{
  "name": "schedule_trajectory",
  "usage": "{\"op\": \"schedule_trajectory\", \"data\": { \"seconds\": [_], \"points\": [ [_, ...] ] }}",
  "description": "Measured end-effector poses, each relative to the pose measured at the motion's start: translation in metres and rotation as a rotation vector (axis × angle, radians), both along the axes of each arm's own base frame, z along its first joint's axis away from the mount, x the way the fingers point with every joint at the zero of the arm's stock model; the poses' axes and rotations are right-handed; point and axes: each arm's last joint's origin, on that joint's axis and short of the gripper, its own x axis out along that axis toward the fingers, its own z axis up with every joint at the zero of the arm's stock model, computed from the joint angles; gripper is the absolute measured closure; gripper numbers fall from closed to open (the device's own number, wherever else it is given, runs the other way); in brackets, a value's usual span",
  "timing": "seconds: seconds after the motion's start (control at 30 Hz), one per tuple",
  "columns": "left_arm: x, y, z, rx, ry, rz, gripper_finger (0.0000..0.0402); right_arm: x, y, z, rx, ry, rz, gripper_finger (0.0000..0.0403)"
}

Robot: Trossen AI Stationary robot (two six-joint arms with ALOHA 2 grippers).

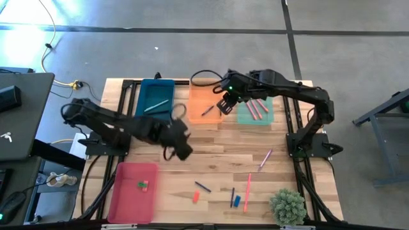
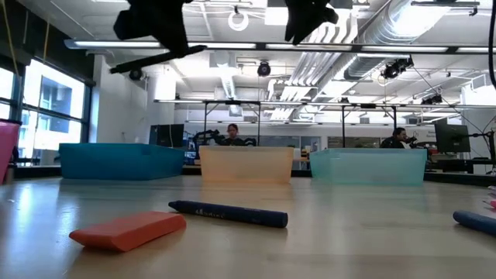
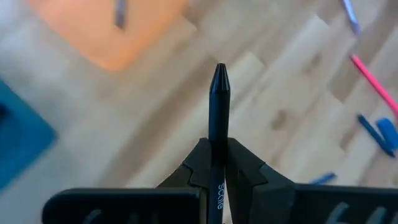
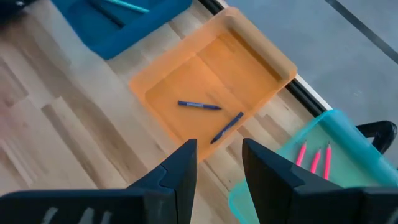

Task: Sort crayons/erasers/pens/pencils in bins
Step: Put the black pen into the blue bin

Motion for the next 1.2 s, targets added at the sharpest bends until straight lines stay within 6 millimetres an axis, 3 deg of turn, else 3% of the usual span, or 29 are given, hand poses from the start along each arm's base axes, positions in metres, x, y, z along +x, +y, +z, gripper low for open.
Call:
{"op": "schedule_trajectory", "data": {
  "seconds": [0.3, 0.6, 0.87, 1.2],
  "points": [
    [-0.029, 0.075, 0.024, 0.107, 0.025, 0.115, 0.0394, 0.002, 0.031, 0.002, 0.014, -0.012, 0.071, 0.0282],
    [-0.054, 0.149, 0.019, 0.104, 0.123, 0.201, 0.0394, 0.005, 0.068, 0.002, 0.068, -0.057, 0.091, 0.0282],
    [-0.089, 0.201, -0.017, -0.043, 0.121, 0.273, 0.0394, 0.013, 0.101, -0.008, 0.133, -0.062, 0.076, 0.0282],
    [-0.125, 0.218, -0.071, -0.158, 0.154, 0.355, 0.0394, 0.034, 0.138, -0.042, 0.164, -0.006, 0.029, 0.0282]
  ]
}}
